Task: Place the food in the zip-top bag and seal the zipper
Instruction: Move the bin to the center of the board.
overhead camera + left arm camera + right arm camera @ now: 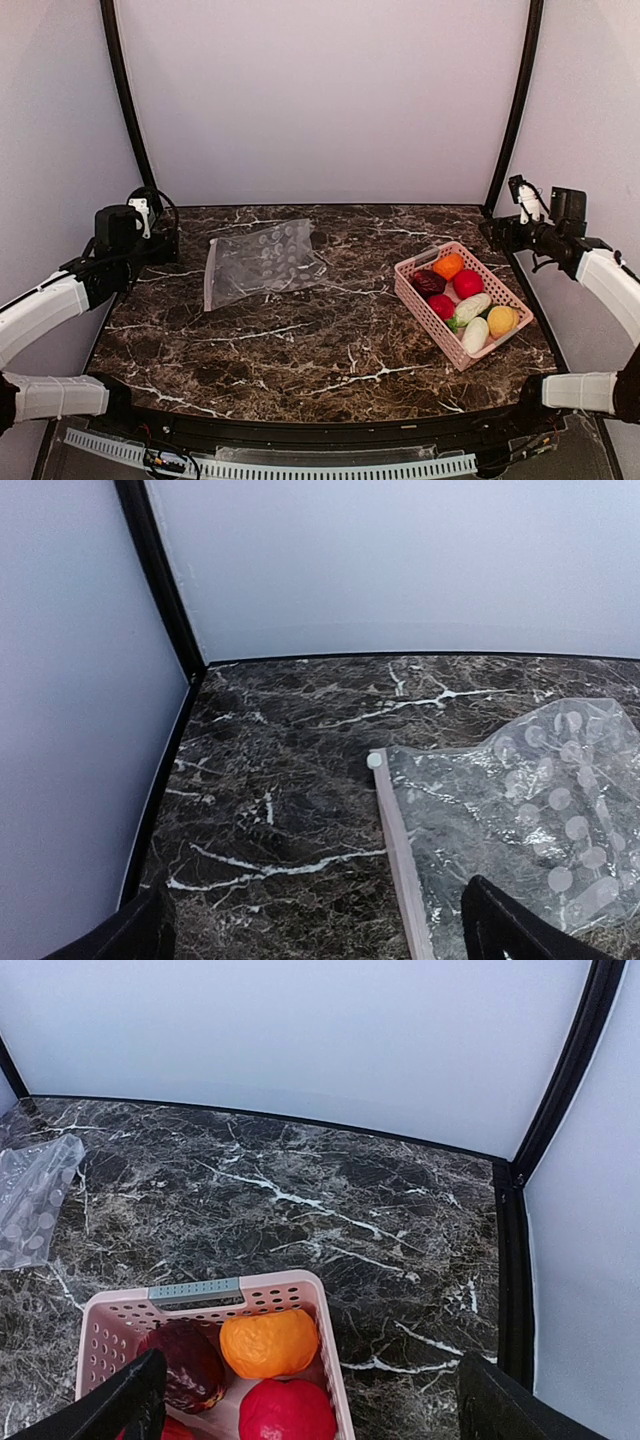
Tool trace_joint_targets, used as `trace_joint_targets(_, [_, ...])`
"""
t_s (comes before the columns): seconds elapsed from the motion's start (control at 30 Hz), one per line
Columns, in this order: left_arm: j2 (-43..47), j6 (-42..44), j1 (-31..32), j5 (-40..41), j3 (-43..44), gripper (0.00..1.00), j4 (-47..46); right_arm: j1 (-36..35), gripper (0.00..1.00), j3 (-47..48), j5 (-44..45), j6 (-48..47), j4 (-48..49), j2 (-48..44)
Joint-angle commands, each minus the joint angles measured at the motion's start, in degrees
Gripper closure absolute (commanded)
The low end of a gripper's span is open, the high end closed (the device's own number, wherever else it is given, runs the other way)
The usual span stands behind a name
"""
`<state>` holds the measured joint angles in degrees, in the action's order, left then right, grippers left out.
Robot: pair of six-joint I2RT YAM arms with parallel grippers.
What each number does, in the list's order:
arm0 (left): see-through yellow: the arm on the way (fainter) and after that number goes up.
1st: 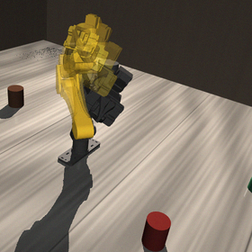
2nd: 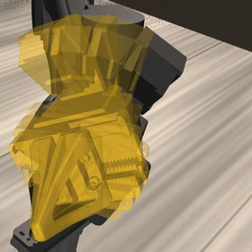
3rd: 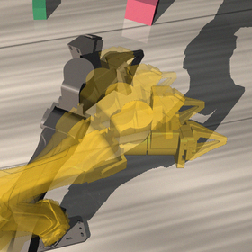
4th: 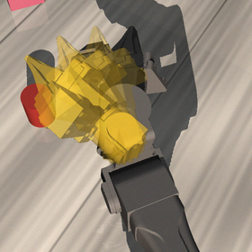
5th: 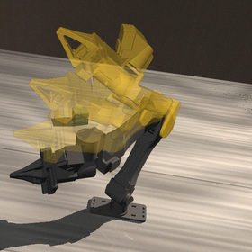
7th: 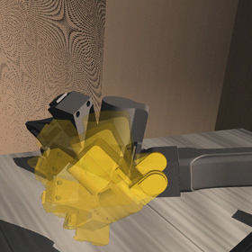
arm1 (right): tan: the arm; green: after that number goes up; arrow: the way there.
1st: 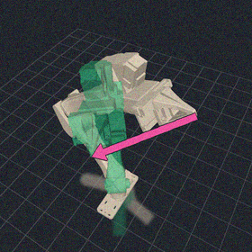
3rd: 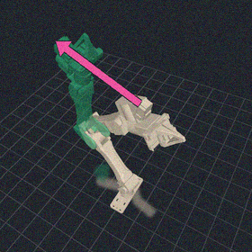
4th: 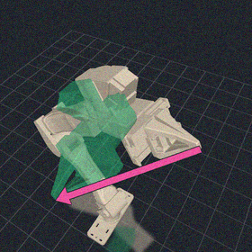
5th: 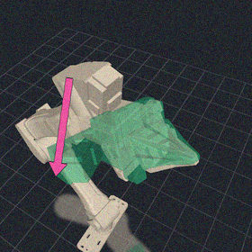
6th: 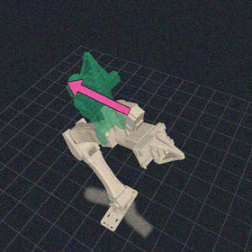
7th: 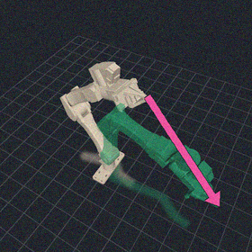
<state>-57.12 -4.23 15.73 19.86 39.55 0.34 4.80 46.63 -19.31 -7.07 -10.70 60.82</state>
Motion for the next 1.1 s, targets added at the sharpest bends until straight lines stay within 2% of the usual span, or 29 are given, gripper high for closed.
trace_joint_targets(0.0, [-0.29,-7.38,-1.61,9.92,-2.51,0.01,3.75,0.65,0.02,-1.96,-4.49,-4.04,2.41,-1.9])
trace_joint_targets(0.03, [-0.88,-8.2,-1.84,10.96,-1.65,0.01,4.61,0.71,0.03,-2.21,-6.56,-5.6,1.92,-2.0])
trace_joint_targets(0.17, [-1.23,-3.64,-2.49,3.65,-0.79,0.01,4.27,0.64,0.08,-1.58,-14.99,-10.82,-1.28,-1.49])
trace_joint_targets(0.27, [1.24,-6.62,-2.76,2.19,-3.26,0.01,2.45,-1.93,0.13,1.76,-17.75,-14.87,-7.64,0.07])
trace_joint_targets(0.33, [2.43,-8.08,-2.5,0.14,-5.36,0.01,0.99,-6.05,0.17,3.88,-17.2,-19.26,-12.9,1.06])
trace_joint_targets(0.4, [3.29,-5.7,-1.86,-0.7,-5.18,0.01,0.97,-10.24,0.2,5.13,-15.45,-22.67,-17.08,1.88])
trace_joint_targets(0.5, [3.74,-4.68,-1.64,-0.21,-4.46,0.01,1.85,-16.5,0.22,5.25,-12.68,-25.68,-20.95,2.76])
trace_joint_targets(0.6, [3.53,-4.08,-1.55,-3.54,-3.6,0.01,2.62,-21.54,0.25,4.25,-9.86,-27.1,-23.36,3.73])
trace_joint_targets(0.73, [3.64,-5.41,-1.52,-4.92,-2.97,0.01,3.44,-24.96,0.28,2.58,-7.29,-27.91,-25.23,5.85])
trace_joint_targets(0.87, [6.71,-5.48,-1.49,-1.9,-6.38,0.01,0.19,-27.53,0.34,1.82,-5.51,-27.77,-25.96,8.93])
trace_joint_targets(0.97, [7.75,-4.47,-1.49,-2.18,-6.33,0.01,-0.15,-28.8,0.41,3.22,-3.52,-25.9,-25.95,12.7])
trace_joint_targets(1.07, [8.34,0.81,-1.51,-7.95,-2.46,0.01,2.06,-28.95,0.53,6.7,-2.33,-23.37,-26.56,18.14])
